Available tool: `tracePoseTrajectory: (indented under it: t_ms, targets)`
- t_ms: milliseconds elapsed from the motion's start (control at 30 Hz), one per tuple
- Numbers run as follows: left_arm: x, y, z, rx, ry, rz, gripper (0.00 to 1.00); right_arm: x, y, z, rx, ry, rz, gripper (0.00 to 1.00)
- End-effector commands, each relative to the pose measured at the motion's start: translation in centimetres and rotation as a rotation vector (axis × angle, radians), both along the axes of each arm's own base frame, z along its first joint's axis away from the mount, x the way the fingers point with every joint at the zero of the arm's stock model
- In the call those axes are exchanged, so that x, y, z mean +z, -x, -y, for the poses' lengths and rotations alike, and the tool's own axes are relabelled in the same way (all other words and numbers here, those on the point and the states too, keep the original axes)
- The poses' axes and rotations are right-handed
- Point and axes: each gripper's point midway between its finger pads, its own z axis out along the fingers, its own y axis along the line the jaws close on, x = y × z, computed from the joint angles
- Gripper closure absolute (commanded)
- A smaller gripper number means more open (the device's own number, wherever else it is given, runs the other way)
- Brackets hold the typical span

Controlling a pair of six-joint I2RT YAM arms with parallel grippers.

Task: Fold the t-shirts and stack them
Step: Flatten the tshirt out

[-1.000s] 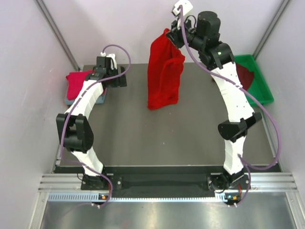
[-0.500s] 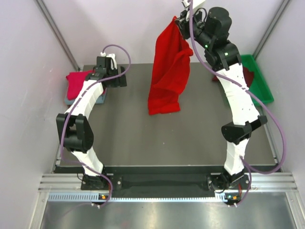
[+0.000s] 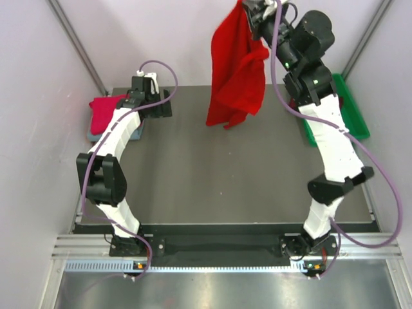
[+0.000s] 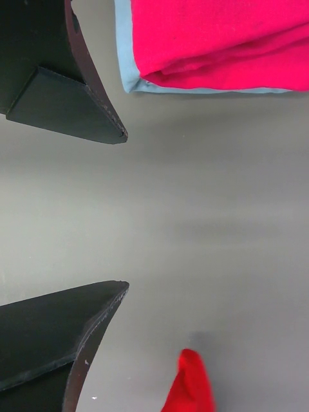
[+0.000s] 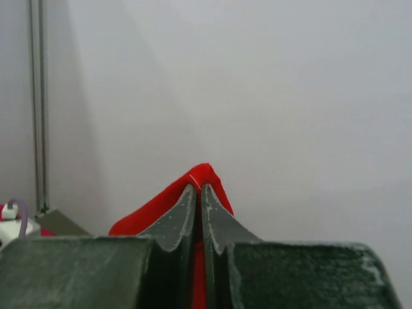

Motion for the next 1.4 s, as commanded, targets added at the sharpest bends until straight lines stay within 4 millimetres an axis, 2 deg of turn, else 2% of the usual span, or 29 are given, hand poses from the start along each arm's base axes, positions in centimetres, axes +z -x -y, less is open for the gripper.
tracePoseTrajectory:
  t_ms: [0,67,133,167,267,333,367,400,433,500,533,567,600,633,667,700,733,800,833,933,1000,1067,1100,1167,1200,1233,1300,1333,1367]
  targets:
    - [1.5,-0.4,-0.2,0.014,-0.011,0.057,0.09,-6.5,-2.9,1.3,-0.050,0.079,-0.156,1.00]
    - [1.6,-0.4,-0.2,0.016,-0.014,0.059,0.09,-12.5,-5.0,1.9,-0.071,0.098,-0.344,1.00]
    - [1.6,-0.3,-0.3,0.019,-0.019,0.058,0.09,-21.2,-6.4,1.1,-0.051,0.160,-0.565,1.00]
    - [1.6,-0.3,-0.3,0.017,-0.020,0.060,0.09,-25.3,-6.7,1.0,-0.049,0.199,-0.664,1.00]
    - [1.7,-0.3,-0.4,0.017,-0.021,0.060,0.08,-34.2,-5.7,0.0,0.024,0.240,-0.896,1.00]
    - [1.6,-0.3,-0.3,0.016,-0.020,0.059,0.08,-38.5,-4.8,-0.9,0.083,0.268,-1.029,1.00]
    - [1.6,-0.3,-0.4,0.017,-0.021,0.059,0.08,-40.1,-4.7,-0.9,0.090,0.272,-1.066,1.00]
    - [1.5,-0.2,-0.4,0.019,-0.024,0.054,0.08,-41.3,-5.4,-0.8,0.068,0.266,-1.080,1.00]
    - [1.5,-0.2,-0.4,0.018,-0.023,0.054,0.08,-41.8,-6.2,-0.2,0.027,0.258,-1.083,1.00]
    - [1.4,0.0,-0.4,0.017,-0.027,0.052,0.08,-41.3,-8.9,1.8,-0.058,0.220,-1.053,1.00]
    - [1.4,0.0,-0.5,0.017,-0.032,0.054,0.08,-42.0,-10.9,3.8,-0.146,0.209,-1.039,1.00]
    - [1.4,0.0,-0.7,0.021,-0.039,0.055,0.08,-40.4,-12.4,4.8,-0.186,0.188,-0.997,1.00]
    - [1.4,0.0,-0.8,0.024,-0.042,0.054,0.08,-41.2,-13.6,6.0,-0.232,0.193,-0.998,1.00]
    - [1.4,0.1,-0.8,0.021,-0.046,0.052,0.08,-40.9,-14.6,7.8,-0.270,0.179,-0.990,1.00]
    - [1.4,0.1,-0.9,0.024,-0.050,0.054,0.08,-40.3,-15.3,8.7,-0.293,0.168,-0.974,1.00]
    - [1.4,0.1,-0.9,0.023,-0.051,0.053,0.08,-40.8,-15.9,9.8,-0.326,0.179,-0.971,1.00]
    - [1.5,0.0,-0.9,0.022,-0.054,0.056,0.08,-40.6,-16.4,11.5,-0.375,0.171,-0.959,1.00]
    - [1.5,0.0,-1.0,0.022,-0.056,0.058,0.08,-41.0,-16.8,13.2,-0.421,0.165,-0.960,1.00]
    - [1.6,-0.1,-1.0,0.021,-0.057,0.060,0.08,-40.5,-17.1,14.9,-0.461,0.156,-0.943,1.00]
    - [1.3,0.0,-0.7,0.009,-0.050,0.051,0.08,-40.3,-17.4,17.2,-0.485,0.143,-0.947,1.00]
    - [0.9,-0.1,-0.1,-0.015,-0.028,0.043,0.08,-41.6,-17.1,16.9,-0.441,0.162,-0.980,1.00]
    - [0.5,-0.2,0.7,-0.044,0.001,0.030,0.08,-43.4,-15.9,15.9,-0.400,0.192,-1.035,0.79]
    - [0.4,-0.2,1.1,-0.062,0.014,0.027,0.08,-43.1,-15.6,15.6,-0.394,0.198,-1.029,0.65]
    - [0.2,0.1,2.3,-0.119,0.049,0.016,0.08,-42.3,-15.1,13.9,-0.365,0.223,-1.001,0.47]
    - [0.1,0.3,2.6,-0.135,0.053,0.009,0.08,-40.9,-14.9,13.3,-0.352,0.228,-0.966,0.45]
    - [0.0,0.4,2.8,-0.149,0.052,0.007,0.08,-40.4,-14.5,11.8,-0.327,0.239,-0.955,0.43]
    - [-0.2,0.6,3.1,-0.163,0.049,0.000,0.09,-40.1,-13.7,10.6,-0.297,0.259,-0.949,0.34]
    - [-0.3,0.6,3.2,-0.169,0.047,-0.001,0.09,-40.2,-13.1,9.3,-0.272,0.284,-0.944,0.32]
    - [-0.4,0.7,3.3,-0.175,0.051,-0.006,0.09,-41.4,-12.5,8.8,-0.254,0.312,-0.965,0.31]
